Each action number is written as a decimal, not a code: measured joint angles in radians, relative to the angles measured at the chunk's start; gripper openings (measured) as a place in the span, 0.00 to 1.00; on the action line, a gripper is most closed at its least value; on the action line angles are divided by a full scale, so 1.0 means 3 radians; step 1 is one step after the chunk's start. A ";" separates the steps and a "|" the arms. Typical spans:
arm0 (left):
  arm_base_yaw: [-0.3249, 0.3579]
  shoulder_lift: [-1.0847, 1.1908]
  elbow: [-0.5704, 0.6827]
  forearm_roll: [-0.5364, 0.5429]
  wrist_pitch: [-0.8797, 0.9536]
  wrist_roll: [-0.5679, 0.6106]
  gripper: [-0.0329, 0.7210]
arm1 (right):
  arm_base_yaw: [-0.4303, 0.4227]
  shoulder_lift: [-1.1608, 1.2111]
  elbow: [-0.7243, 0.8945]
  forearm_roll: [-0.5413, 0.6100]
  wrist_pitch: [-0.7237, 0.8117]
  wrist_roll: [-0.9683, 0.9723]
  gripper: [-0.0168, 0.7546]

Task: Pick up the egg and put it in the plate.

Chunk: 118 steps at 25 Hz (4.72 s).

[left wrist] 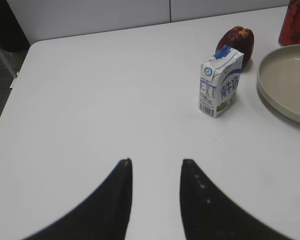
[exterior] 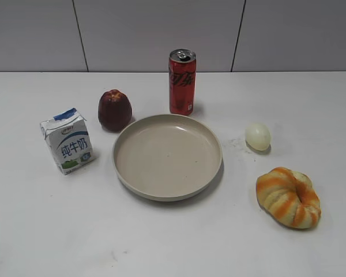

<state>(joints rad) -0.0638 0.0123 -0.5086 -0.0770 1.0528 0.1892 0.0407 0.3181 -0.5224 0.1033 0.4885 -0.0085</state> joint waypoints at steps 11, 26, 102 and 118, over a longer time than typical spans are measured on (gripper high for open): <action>0.0000 0.0000 0.0000 0.0000 0.0000 0.0000 0.36 | 0.0000 0.2372 -0.0995 0.0224 0.0033 -0.0234 0.81; 0.0000 0.0000 0.0000 0.0000 0.0000 0.0000 0.36 | 0.0637 0.4649 -0.2707 0.0299 0.1078 -0.0280 0.81; 0.0000 0.0000 0.0000 0.0000 0.0000 0.0000 0.36 | 0.1845 0.6064 -0.4729 0.0060 0.2300 -0.0089 0.83; 0.0000 0.0000 0.0000 0.0000 0.0000 0.0000 0.36 | 0.0771 0.3822 -0.2644 -0.0659 0.2397 0.0313 0.84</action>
<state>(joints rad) -0.0638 0.0123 -0.5086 -0.0770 1.0528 0.1892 0.2719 1.4648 -1.3154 -0.0944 1.2077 0.0855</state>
